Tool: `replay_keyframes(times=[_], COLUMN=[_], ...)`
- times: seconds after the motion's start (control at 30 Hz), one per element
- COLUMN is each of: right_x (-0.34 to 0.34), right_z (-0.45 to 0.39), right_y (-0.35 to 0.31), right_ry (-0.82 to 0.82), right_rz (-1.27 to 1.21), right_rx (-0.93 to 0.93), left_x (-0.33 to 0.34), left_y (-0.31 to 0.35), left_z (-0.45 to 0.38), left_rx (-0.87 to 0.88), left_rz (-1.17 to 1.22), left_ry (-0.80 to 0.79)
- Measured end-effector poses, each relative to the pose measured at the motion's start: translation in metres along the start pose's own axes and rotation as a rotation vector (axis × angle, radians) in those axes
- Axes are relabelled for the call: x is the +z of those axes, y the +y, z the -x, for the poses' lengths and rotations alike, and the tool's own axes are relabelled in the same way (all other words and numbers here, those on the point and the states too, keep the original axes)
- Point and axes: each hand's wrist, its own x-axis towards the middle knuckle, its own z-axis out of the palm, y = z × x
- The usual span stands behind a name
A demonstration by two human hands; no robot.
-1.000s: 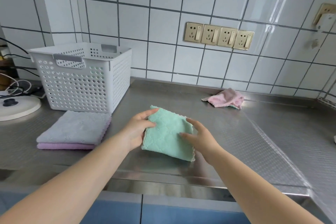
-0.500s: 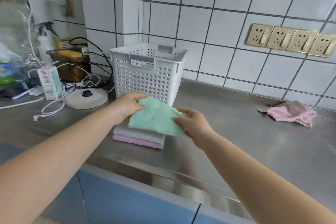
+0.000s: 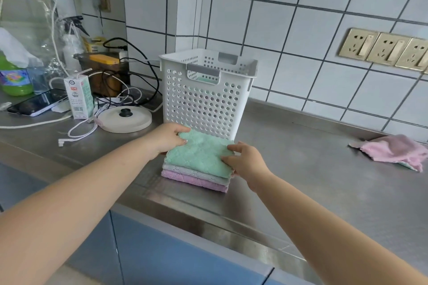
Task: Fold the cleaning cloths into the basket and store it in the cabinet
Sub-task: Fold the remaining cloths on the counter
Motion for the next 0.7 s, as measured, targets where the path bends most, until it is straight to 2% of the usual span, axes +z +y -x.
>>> replay_keyframes(times=[0.17,0.3,0.4,0.5,0.7], right_x=[0.002,0.002,0.015,0.027,0.021], right_z=[-0.001,-0.007,-0.012,-0.015,-0.016], right_y=[0.008,0.000,-0.009,-0.007,0.007], right_ry=[-0.004,0.092,-0.004,-0.111,-0.132], right_rz=[0.161,0.475,0.639,0.752,0.762], right_rx=[-0.048,-0.167,-0.255,-0.271,-0.200], left_x=[0.001,0.011,0.028,0.037,0.038], left_y=[0.000,0.012,0.022,0.025,0.017], left_z=[0.000,0.005,0.010,0.010,0.005], left_rx=[0.031,0.246,0.353,0.283,0.168], left_rz=[-0.155,-0.455,-0.591,-0.689,-0.670], left_ry=[0.015,0.129,0.036,-0.072,-0.145])
